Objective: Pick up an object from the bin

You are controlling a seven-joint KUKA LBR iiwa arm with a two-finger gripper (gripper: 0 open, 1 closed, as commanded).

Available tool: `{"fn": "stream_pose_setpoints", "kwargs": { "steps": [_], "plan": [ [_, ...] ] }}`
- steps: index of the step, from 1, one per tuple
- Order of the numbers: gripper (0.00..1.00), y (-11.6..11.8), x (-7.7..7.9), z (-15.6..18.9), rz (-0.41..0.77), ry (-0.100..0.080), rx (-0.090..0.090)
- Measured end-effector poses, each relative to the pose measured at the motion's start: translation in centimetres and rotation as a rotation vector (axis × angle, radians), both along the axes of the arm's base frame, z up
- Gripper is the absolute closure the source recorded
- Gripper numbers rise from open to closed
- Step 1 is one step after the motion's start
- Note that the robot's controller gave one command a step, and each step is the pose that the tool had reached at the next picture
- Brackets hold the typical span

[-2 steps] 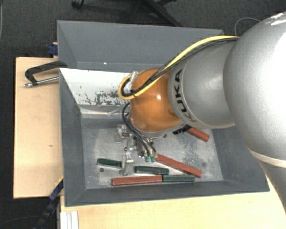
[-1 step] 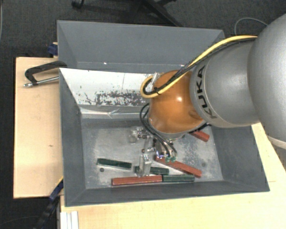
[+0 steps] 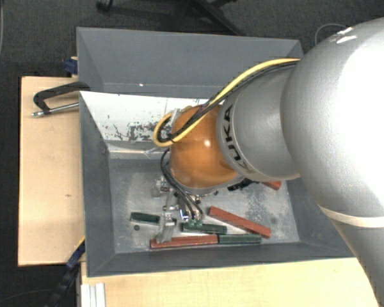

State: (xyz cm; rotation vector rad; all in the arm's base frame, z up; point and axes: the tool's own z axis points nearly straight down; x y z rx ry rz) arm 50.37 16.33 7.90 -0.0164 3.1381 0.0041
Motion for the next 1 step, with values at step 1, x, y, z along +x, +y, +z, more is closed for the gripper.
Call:
{"fn": "stream_pose_setpoints", "kwargs": {
  "steps": [1],
  "plan": [
    [1.0, 1.8, -0.77, -0.84, 0.14, 0.002, -0.001]
  ]
}}
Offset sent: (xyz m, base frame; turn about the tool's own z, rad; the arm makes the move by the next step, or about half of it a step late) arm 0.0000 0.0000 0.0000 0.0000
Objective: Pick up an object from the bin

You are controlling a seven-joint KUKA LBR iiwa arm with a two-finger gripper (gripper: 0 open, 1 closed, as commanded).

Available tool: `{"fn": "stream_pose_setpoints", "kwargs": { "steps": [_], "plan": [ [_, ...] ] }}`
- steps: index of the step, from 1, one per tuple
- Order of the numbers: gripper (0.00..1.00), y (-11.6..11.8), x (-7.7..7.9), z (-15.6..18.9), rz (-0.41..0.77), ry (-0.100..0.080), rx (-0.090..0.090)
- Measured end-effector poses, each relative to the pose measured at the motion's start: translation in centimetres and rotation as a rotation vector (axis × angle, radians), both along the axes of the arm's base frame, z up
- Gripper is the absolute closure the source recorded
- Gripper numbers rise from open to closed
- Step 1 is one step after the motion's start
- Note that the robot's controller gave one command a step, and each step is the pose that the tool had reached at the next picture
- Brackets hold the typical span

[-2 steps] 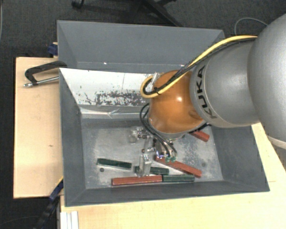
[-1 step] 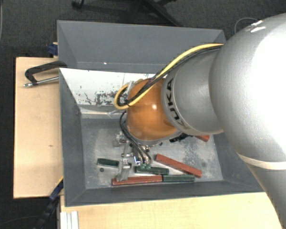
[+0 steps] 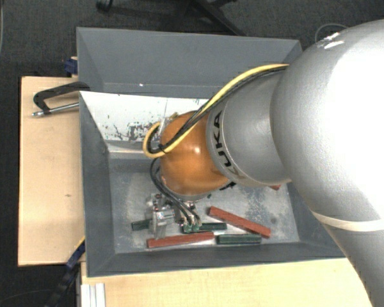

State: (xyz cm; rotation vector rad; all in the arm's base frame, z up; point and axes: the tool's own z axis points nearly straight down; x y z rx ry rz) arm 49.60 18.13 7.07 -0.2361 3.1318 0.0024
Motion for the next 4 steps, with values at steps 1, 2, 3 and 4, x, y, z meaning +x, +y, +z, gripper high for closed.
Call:
{"fn": "stream_pose_setpoints", "kwargs": {
  "steps": [1, 2, 3, 4],
  "plan": [
    [1.0, 0.0, 0.0, 0.0, 0.0, 0.0, 0.0],
    [1.0, 0.0, 0.0, 0.0, 0.0, 0.0, 0.0],
    [1.0, 0.1, 0.1, 4.1, 0.0, -0.002, 0.001],
    [1.0, 0.1, 0.2, 4.8, 0.0, -0.007, 0.003]
  ]
}}
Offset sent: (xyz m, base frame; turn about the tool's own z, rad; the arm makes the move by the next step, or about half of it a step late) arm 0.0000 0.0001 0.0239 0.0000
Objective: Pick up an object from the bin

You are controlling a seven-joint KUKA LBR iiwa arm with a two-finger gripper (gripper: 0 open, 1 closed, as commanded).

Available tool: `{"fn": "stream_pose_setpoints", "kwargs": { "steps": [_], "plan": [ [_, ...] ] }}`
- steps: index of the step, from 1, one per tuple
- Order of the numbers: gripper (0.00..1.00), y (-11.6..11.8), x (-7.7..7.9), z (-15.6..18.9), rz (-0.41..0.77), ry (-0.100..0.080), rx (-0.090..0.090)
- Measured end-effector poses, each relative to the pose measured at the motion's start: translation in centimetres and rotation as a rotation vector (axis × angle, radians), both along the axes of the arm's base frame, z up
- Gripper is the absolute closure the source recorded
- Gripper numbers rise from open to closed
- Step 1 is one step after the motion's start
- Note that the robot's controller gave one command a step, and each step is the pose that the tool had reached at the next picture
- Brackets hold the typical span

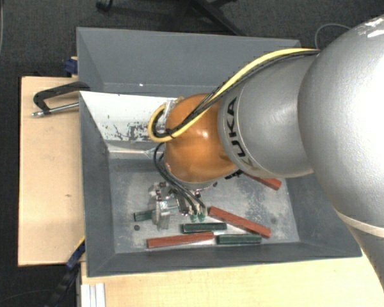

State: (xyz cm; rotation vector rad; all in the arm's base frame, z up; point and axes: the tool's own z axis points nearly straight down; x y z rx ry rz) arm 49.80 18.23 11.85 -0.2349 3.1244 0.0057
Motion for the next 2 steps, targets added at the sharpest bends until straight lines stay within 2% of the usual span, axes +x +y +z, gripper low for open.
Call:
{"fn": "stream_pose_setpoints", "kwargs": {
  "steps": [2],
  "plan": [
    [1.0, -0.03, -0.15, 0.63, 0.0, 0.009, -0.003]
  ]
}}
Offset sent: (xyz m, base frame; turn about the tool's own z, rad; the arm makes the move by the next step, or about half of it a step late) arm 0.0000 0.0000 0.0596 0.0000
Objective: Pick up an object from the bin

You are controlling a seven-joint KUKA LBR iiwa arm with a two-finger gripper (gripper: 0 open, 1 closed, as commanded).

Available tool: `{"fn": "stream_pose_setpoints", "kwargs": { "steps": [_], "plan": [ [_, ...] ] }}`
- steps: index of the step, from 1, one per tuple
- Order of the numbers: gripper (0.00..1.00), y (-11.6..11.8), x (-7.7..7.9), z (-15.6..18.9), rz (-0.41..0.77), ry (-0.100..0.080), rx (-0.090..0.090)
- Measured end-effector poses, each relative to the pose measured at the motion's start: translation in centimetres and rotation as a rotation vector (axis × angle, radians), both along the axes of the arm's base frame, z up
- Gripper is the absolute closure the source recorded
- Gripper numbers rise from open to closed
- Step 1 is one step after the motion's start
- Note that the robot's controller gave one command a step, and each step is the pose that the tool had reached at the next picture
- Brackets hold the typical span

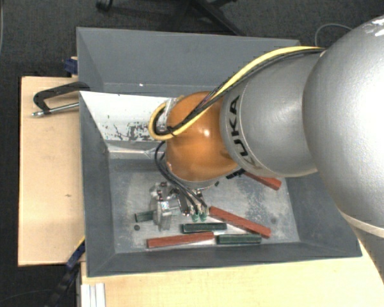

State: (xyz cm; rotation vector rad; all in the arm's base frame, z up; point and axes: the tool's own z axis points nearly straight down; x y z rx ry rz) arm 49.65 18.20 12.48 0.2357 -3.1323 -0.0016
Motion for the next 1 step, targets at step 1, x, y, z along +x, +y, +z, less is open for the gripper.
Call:
{"fn": "stream_pose_setpoints", "kwargs": {
  "steps": [1],
  "plan": [
    [1.0, -0.01, -0.04, 1.89, 0.0, 0.003, -0.001]
  ]
}}
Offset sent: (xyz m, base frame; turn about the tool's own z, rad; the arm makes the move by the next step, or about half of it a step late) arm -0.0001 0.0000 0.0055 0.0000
